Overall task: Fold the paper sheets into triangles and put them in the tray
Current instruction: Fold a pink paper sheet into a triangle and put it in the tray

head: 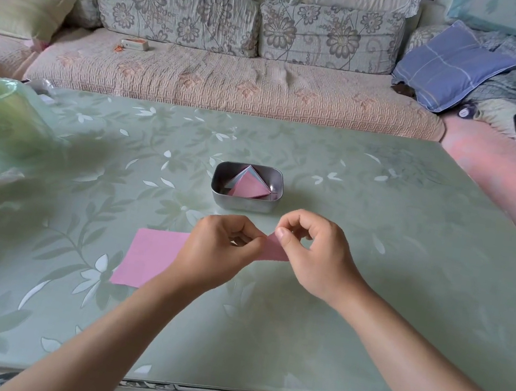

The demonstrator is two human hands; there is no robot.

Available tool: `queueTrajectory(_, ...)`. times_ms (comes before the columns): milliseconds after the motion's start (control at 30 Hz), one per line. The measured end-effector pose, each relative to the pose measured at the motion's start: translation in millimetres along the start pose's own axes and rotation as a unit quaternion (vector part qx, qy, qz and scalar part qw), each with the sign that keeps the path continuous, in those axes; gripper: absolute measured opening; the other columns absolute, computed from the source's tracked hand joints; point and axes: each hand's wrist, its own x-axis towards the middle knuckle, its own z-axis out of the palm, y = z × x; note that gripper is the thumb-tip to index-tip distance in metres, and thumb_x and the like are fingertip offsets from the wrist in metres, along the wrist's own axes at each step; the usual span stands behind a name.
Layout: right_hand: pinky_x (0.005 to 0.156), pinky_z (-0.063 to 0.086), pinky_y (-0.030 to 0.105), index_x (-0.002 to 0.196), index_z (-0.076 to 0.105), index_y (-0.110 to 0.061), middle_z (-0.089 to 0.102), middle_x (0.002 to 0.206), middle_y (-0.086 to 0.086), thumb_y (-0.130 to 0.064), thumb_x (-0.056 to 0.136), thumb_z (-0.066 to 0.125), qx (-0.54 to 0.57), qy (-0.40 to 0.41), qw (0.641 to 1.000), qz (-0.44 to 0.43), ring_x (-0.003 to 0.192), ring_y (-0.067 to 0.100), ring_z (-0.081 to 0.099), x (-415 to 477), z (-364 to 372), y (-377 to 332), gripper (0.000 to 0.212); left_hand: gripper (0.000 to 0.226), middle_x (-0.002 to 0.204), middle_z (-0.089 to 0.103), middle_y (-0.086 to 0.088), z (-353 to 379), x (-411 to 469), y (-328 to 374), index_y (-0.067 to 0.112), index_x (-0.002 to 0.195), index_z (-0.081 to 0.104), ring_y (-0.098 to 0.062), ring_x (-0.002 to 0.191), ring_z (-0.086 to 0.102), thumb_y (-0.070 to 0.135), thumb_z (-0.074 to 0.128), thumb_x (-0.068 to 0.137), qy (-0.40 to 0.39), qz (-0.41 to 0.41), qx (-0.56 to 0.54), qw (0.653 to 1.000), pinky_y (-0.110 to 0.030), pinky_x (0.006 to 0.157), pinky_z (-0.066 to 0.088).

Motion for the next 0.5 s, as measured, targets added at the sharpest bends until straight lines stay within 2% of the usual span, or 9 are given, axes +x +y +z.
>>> queueTrajectory(133,0.063,0.042,0.018,0.076,0.063,-0.027,0.060,0.067,-0.018,-0.025,0.086,0.058,0.033,0.033,0.998,0.033,0.064,0.003,0.053,5.4,-5.7,5.0,0.012,0.016,0.072,0.074,0.011,-8.0,1.5,-2.7,0.032,0.072,0.072,-0.007,0.068,0.070,0.021,0.067,0.083,-0.027,-0.008,0.010,1.000,-0.014,0.057,0.049)
queueTrajectory(233,0.059,0.038,0.012,0.075,0.064,-0.025,0.056,0.063,-0.020,-0.023,0.087,0.058,0.059,0.058,0.996,0.042,0.059,0.001,0.048,8.3,-10.0,7.5,0.013,0.020,0.075,0.075,0.011,-15.2,2.8,-4.1,0.029,0.070,0.073,-0.008,0.074,0.072,0.018,0.067,0.085,-0.042,-0.018,0.012,0.999,-0.023,0.063,0.055)
queueTrajectory(367,0.059,0.037,0.011,0.075,0.064,-0.023,0.055,0.063,-0.020,-0.020,0.088,0.059,0.066,0.090,0.993,0.048,0.059,0.000,0.047,11.5,-17.6,9.2,0.014,0.019,0.076,0.075,0.013,-25.6,4.3,-7.0,0.023,0.072,0.073,-0.005,0.075,0.072,0.012,0.066,0.084,-0.050,-0.034,0.043,0.997,-0.029,0.071,0.059)
queueTrajectory(433,0.060,0.037,0.010,0.076,0.065,-0.023,0.056,0.063,-0.021,-0.018,0.089,0.060,0.053,0.074,0.995,0.042,0.059,0.000,0.048,11.0,-19.1,9.1,0.015,0.018,0.076,0.075,0.014,-27.2,4.6,-7.0,0.023,0.074,0.074,-0.004,0.076,0.072,0.013,0.066,0.086,-0.025,-0.034,0.049,0.998,-0.033,0.075,0.060)
queueTrajectory(500,0.062,0.038,0.011,0.077,0.065,-0.025,0.058,0.064,-0.021,-0.014,0.090,0.063,0.038,0.041,0.998,0.034,0.060,0.001,0.050,8.2,-15.4,7.9,0.018,0.016,0.079,0.074,0.017,-24.9,4.3,-3.9,0.025,0.078,0.075,-0.003,0.078,0.071,0.016,0.066,0.087,0.007,-0.013,0.038,0.999,-0.026,0.075,0.058)
